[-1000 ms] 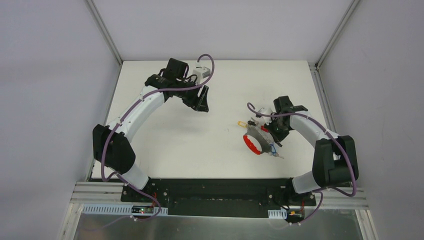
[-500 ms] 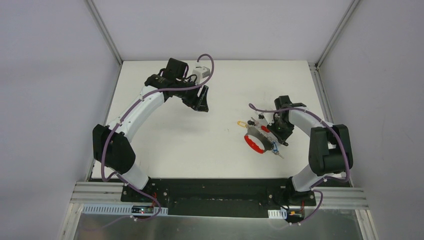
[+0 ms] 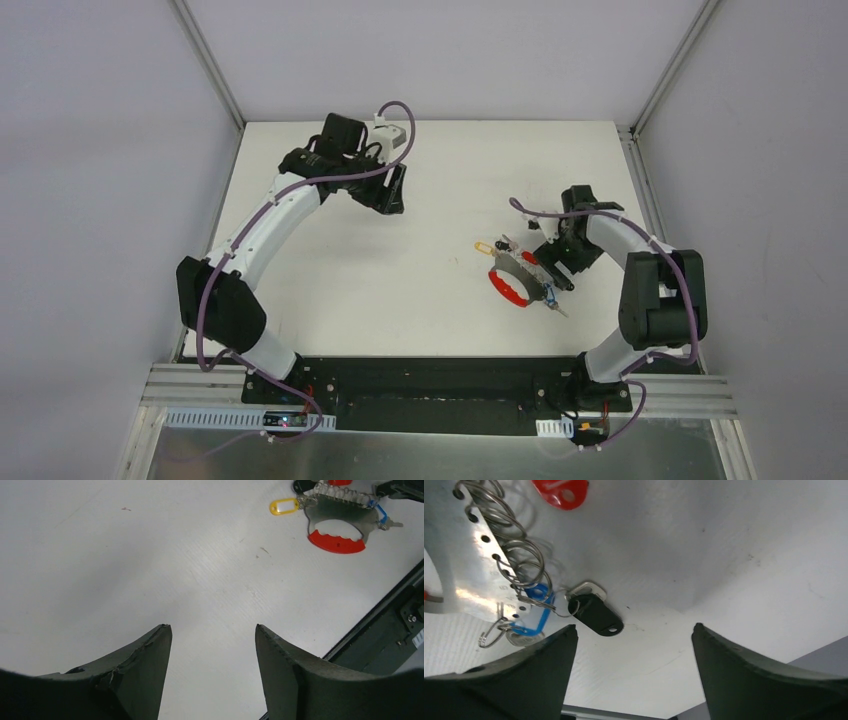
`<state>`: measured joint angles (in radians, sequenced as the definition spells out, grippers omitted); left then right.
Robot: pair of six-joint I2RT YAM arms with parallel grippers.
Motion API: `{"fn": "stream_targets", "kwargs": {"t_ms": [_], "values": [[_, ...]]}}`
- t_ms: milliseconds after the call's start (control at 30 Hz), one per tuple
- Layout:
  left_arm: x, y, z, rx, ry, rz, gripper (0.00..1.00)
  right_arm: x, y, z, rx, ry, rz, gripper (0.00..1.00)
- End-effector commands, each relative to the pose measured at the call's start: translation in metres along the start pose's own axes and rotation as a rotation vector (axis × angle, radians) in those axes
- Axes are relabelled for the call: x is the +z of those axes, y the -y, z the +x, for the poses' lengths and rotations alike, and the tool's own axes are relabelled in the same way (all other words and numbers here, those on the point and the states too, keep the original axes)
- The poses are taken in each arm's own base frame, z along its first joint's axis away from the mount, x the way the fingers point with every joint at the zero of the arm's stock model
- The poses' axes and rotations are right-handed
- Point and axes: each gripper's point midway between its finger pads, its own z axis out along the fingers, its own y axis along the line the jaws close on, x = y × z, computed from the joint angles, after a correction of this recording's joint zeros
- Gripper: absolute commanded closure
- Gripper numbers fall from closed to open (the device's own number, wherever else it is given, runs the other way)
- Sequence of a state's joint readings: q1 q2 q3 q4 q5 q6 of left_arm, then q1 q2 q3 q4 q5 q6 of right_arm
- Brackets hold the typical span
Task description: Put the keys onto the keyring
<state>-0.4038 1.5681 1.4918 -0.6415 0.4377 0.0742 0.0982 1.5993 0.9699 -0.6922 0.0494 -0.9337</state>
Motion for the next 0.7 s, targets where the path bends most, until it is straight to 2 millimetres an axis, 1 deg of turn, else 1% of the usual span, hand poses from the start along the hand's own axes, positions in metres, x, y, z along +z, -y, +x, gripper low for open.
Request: {"fn": "stream_targets", "kwargs": {"t_ms": [0, 33, 167, 267, 300, 367, 400, 433, 500, 533, 667], "values": [[-0.027, -0.023, -0.014, -0.011, 0.066, -0.167, 0.37, -0.019, 0.029, -0.008, 0.041, 0.043, 0.080, 0.02], [-0.030, -0.027, -0.015, -0.011, 0.072, -0.194, 0.36, -0.023, 0.034, -0.010, 0.053, 0.058, 0.097, 0.01], [-0.044, -0.042, -0.020, -0.008, 0.104, -0.302, 0.36, -0.041, 0.061, -0.020, 0.113, 0.126, 0.173, 0.00], [-0.055, -0.050, -0.022, 0.000, 0.133, -0.365, 0.34, -0.056, 0.075, -0.034, 0.151, 0.194, 0.222, 0.00], [-0.060, -0.052, -0.025, 0.006, 0.152, -0.389, 0.32, -0.062, 0.084, -0.034, 0.194, 0.217, 0.239, 0.00], [-0.067, -0.056, -0.025, 0.018, 0.170, -0.423, 0.25, -0.075, 0.095, -0.044, 0.242, 0.273, 0.260, 0.00], [-0.070, -0.058, -0.025, 0.023, 0.181, -0.441, 0.20, -0.086, 0.102, -0.052, 0.269, 0.314, 0.274, 0.00], [-0.074, -0.059, -0.025, 0.029, 0.193, -0.454, 0.15, -0.090, 0.104, -0.056, 0.299, 0.337, 0.275, 0.00], [-0.083, -0.065, -0.024, 0.039, 0.215, -0.504, 0.04, -0.111, 0.117, -0.070, 0.370, 0.422, 0.305, 0.00], [-0.087, -0.066, -0.024, 0.048, 0.226, -0.518, 0.01, -0.120, 0.122, -0.076, 0.408, 0.463, 0.325, 0.00], [-0.104, -0.071, -0.020, 0.063, 0.267, -0.572, 0.01, -0.153, 0.135, -0.091, 0.562, 0.621, 0.377, 0.00]]}}
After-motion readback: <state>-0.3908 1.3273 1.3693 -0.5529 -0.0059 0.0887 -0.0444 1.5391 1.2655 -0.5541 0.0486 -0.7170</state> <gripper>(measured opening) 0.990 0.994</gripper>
